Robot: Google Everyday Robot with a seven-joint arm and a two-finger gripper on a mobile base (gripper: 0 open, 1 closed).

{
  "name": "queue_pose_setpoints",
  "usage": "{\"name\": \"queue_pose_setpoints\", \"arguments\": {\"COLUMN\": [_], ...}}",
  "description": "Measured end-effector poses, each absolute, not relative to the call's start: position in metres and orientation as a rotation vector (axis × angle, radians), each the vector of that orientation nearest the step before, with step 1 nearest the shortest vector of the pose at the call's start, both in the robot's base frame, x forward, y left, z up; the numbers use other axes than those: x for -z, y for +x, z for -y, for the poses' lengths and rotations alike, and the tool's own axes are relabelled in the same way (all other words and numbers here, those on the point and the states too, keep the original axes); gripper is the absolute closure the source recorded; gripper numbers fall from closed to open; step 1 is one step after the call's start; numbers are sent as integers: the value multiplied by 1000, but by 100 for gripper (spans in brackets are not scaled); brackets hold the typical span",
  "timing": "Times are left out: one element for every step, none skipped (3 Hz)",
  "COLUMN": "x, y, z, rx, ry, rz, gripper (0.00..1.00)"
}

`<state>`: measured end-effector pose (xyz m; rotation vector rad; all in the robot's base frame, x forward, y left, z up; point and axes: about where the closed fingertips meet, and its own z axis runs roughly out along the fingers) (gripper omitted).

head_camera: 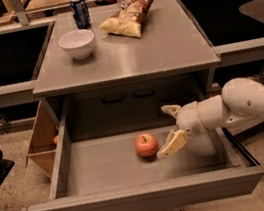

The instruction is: Pick apple from top drawer and place on counter

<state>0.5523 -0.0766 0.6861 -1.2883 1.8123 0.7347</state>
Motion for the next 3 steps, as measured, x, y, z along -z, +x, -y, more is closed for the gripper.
{"name": "queue_pose_setpoints", "arguments": {"x": [-659,-639,-624], "y": [554,555,558], "z": [58,43,29], "rx": [-740,-729,-729], "ry": [-1344,-1400,-1440], "rz": [-1786,-1763,-1741], "gripper": [0,0,19]}}
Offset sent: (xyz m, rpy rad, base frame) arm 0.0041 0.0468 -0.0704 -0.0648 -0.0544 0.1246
